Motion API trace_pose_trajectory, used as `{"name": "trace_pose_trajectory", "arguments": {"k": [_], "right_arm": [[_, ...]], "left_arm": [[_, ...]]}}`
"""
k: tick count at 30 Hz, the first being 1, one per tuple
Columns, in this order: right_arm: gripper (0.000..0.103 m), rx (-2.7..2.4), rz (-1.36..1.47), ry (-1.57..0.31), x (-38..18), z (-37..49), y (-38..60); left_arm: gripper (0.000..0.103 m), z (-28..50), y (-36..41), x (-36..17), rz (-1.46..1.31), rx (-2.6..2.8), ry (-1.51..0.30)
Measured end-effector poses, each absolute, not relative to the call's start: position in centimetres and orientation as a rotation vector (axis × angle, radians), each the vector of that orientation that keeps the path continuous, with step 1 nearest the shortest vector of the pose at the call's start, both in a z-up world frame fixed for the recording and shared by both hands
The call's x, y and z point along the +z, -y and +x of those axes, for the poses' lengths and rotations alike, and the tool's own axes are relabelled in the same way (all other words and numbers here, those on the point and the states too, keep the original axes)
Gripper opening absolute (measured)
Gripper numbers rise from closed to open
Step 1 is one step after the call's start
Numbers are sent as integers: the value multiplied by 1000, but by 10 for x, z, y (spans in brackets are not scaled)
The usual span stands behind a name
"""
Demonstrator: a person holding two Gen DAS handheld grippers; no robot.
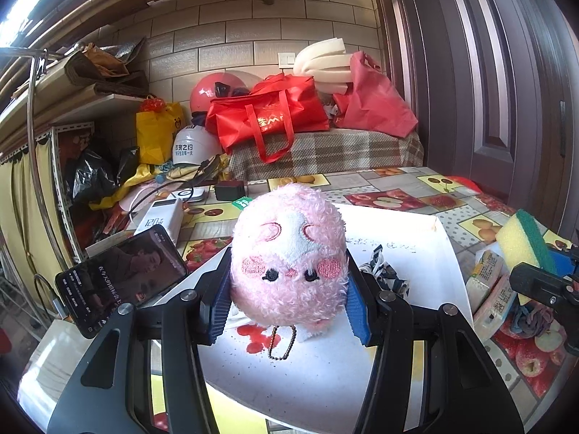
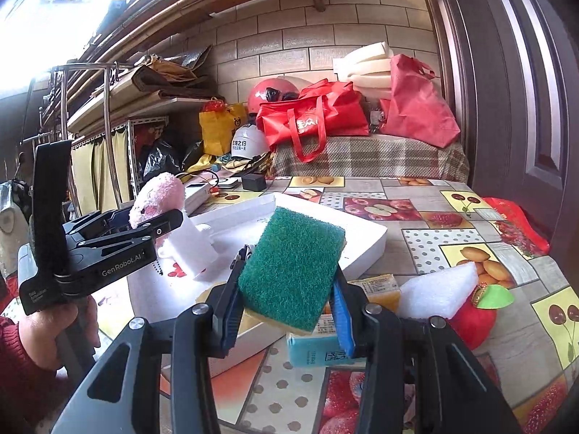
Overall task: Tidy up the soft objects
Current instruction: 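Carry the pink plush ball over the box while the right tool carries the sponge there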
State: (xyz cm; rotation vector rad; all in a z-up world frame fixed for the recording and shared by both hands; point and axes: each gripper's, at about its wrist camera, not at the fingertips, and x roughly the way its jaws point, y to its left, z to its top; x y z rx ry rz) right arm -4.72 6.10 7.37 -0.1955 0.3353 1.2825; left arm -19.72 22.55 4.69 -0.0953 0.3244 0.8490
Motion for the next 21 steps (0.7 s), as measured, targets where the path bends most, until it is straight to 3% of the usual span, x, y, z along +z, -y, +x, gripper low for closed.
{"name": "trace_pose_trajectory", "arguments": {"k": [21], "right_arm": [[43, 1271, -166, -457, 68, -38, -142]], "left_arm": [[54, -178, -267, 45, -127, 871, -381]]}}
